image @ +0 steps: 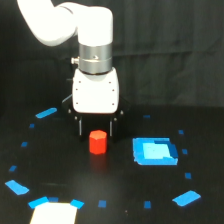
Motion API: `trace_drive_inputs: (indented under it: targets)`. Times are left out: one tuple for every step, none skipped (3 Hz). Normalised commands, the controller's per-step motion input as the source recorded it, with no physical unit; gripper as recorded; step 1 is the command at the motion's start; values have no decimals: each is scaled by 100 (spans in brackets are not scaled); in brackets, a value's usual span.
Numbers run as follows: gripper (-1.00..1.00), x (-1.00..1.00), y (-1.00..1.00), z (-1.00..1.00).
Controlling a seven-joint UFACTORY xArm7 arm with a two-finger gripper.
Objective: Pick up the red object from the table
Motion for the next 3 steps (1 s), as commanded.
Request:
trace_drive_inputs:
  targets:
    - [87, -3, -94, 0]
    - [-12, 15, -26, -63]
    - [-100, 66, 100, -92]
